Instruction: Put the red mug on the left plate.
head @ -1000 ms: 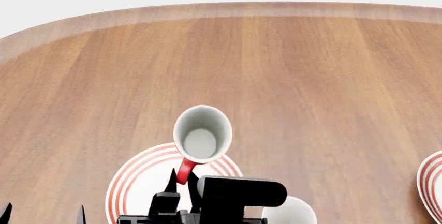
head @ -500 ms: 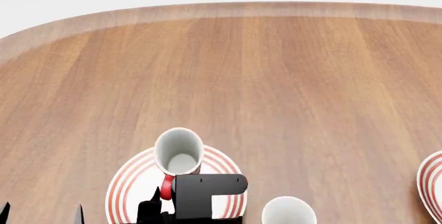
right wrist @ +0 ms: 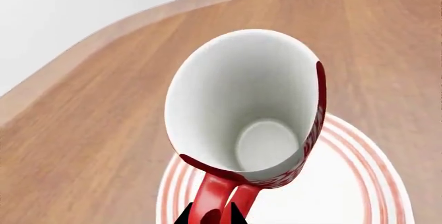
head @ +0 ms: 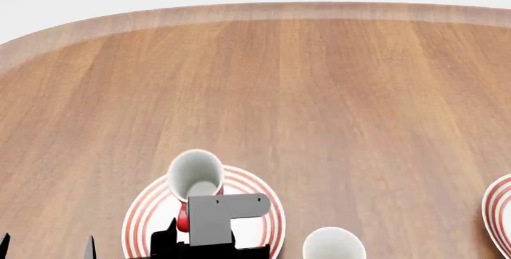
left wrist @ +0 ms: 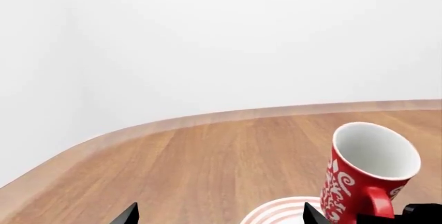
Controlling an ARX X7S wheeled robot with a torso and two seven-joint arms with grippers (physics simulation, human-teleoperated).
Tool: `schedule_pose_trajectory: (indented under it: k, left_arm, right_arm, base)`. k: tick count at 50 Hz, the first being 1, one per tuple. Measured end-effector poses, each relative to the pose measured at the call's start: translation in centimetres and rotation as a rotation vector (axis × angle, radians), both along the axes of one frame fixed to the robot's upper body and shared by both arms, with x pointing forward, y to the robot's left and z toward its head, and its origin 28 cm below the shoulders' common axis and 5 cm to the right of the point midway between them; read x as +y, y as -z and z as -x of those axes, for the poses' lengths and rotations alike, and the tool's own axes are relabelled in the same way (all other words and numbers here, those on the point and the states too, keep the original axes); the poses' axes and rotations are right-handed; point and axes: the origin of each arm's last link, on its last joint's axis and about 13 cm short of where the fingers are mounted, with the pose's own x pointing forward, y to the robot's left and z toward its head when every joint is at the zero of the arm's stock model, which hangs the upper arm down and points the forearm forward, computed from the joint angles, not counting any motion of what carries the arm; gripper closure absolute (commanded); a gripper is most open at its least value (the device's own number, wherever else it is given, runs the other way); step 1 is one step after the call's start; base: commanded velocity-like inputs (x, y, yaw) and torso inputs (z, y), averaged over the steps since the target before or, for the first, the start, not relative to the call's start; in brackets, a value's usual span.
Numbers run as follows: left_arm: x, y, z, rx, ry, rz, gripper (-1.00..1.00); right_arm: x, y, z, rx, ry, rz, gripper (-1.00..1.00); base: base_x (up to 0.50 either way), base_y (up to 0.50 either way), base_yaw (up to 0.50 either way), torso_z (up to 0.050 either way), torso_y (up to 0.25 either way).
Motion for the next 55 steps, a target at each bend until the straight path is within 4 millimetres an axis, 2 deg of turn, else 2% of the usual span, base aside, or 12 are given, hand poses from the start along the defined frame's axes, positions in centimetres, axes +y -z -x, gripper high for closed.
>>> schedule_pose_trajectory:
  k: [7,17,28,55]
  left_arm:
    - [0.0,0.0,0.0,-0.001,0.000,0.000,-1.00]
    - [0.0,0.0,0.0,-0.002,0.000,0.001,-1.00]
    - [0.0,0.0,0.0,-0.001,0.000,0.001,-1.00]
    - [0.1,-0.1,0.1,-0.004,0.000,0.001,-1.00]
  right_arm:
    - [0.1,-0.2,0.0,-0.008,-0.003,0.002,1.00]
    - [0.6,1.8,-1.8,0.070,-0.019,0.002,1.00]
    - [1.0,3.3,-2.7,0.145,-0.040,-0.002,1.00]
    - [0.0,3.9,-4.0,0.155,0.013,0.037,1.00]
  base:
    - [0.00,0.00,0.00,0.000,0.000]
    - [0.00,0.00,0.00,0.000,0.001]
    - [0.00,0.00,0.00,0.000,0.000]
    - [0.00,0.00,0.00,0.000,0.000]
